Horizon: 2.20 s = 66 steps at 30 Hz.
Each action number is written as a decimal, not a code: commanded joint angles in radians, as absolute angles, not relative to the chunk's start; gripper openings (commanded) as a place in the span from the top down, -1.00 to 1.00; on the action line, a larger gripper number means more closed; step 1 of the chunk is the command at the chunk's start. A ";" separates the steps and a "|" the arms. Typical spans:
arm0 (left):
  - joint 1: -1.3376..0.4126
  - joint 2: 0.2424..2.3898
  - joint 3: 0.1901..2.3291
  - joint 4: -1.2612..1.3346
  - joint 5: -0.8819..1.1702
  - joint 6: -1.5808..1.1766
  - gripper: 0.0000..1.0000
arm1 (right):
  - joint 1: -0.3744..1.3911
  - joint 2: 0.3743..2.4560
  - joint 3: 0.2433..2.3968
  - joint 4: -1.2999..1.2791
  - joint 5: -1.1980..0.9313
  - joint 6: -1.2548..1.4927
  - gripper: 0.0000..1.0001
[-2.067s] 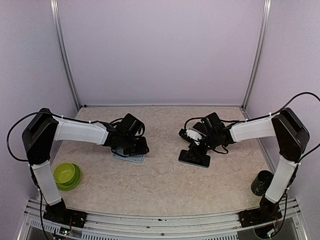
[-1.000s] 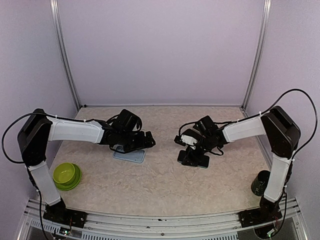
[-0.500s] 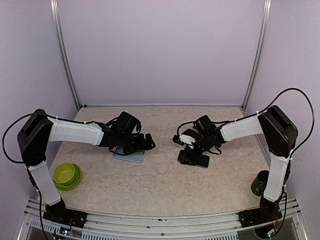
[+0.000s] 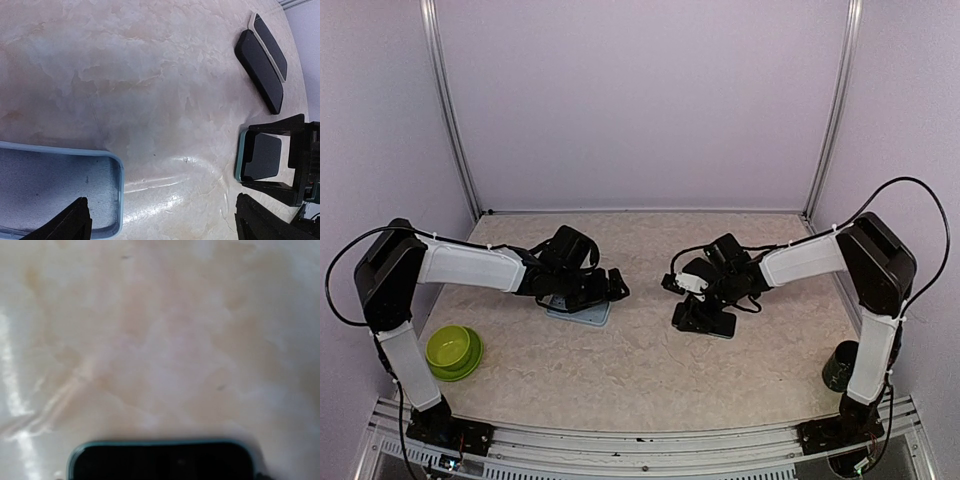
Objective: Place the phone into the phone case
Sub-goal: Pick up the phone at the center of the board, then pass from the right arm to the left
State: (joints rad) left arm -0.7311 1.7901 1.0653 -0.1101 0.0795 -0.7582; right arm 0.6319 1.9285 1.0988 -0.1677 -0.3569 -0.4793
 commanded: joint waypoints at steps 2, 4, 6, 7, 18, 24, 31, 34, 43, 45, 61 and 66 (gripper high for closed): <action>-0.726 1.750 1.047 -0.049 0.126 -0.770 -0.94 | 0.675 1.846 1.034 -0.087 -0.366 -0.477 -0.29; -0.727 1.750 1.041 -0.030 0.145 -0.773 -0.94 | 0.684 1.821 1.013 -0.042 -0.362 -0.471 -0.27; -0.727 1.750 1.035 -0.010 0.162 -0.777 -0.94 | 0.693 1.796 0.992 -0.004 -0.354 -0.463 -0.25; -0.727 1.750 1.031 -0.008 0.170 -0.779 -0.94 | 0.699 1.786 0.983 0.012 -0.347 -0.459 -0.25; -0.753 1.754 1.024 0.088 0.242 -0.773 -0.91 | 0.765 1.687 0.866 0.279 -0.276 -0.409 -0.24; -0.780 1.732 1.000 0.145 0.208 -0.757 -0.98 | 0.788 1.671 0.848 0.314 -0.235 -0.405 -0.25; -0.848 1.641 0.979 0.131 -0.162 -0.666 -0.98 | 0.793 1.621 0.817 0.335 -0.207 -0.416 -0.27; -0.872 1.599 0.942 0.180 -0.267 -0.629 -0.98 | 0.794 1.613 0.814 0.337 -0.197 -0.417 -0.26; -0.911 1.575 0.943 0.207 -0.491 -0.546 -0.98 | 0.799 1.604 0.806 0.344 -0.180 -0.430 -0.28; -0.944 1.569 0.947 0.209 -0.608 -0.505 -0.98 | 0.800 1.608 0.812 0.337 -0.174 -0.431 -0.29; -1.022 1.512 0.936 0.341 -0.715 -0.387 -0.95 | 0.803 1.614 0.813 0.342 -0.159 -0.434 -0.32; -1.058 1.505 0.921 0.399 -0.751 -0.343 -0.98 | 0.805 1.609 0.813 0.338 -0.156 -0.430 -0.32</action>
